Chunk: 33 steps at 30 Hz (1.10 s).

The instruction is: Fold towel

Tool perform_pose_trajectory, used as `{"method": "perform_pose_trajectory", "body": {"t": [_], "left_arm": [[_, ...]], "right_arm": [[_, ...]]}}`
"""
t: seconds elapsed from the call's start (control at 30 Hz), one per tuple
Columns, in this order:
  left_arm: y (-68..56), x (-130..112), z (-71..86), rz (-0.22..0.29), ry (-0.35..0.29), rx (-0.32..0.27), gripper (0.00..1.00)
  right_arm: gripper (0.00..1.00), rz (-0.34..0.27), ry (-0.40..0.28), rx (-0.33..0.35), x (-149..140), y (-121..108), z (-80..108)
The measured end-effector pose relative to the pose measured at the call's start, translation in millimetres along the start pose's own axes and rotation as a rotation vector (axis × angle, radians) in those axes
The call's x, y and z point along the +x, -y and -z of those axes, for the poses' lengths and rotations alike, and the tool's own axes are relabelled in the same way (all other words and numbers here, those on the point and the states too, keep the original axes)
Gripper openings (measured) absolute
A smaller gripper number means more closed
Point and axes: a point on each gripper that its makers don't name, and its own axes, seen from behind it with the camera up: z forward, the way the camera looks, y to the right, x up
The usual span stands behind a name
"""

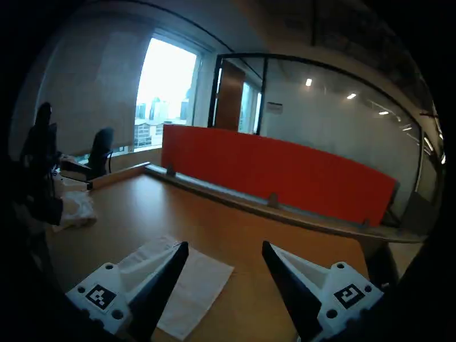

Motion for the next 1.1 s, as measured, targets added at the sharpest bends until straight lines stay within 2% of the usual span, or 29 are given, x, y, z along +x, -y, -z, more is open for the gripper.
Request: {"method": "perform_pose_trajectory", "body": {"t": [0.17, 0.37, 0.67, 1.1], "left_arm": [[-12.6, -13.3, -5.5, -0.013, 0.031, -0.044, 0.95], [-21.6, -33.5, -12.5, -0.040, 0.066, -0.072, 0.95], [-36.5, -66.7, -21.1, -0.046, 0.105, -0.103, 0.95], [-60.0, -124.9, -36.1, -0.075, 0.200, -0.166, 0.95]], "right_arm": [[1.00, 0.016, 0.039, 0.047, -10.0, 10.1, -4.9], [1.00, 0.038, 0.087, 0.088, -28.5, 22.0, -9.7], [1.00, 0.049, 0.160, 0.124, -65.1, 35.2, -14.1], [1.00, 0.074, 0.263, 0.170, -123.3, 53.5, -18.4]]}}
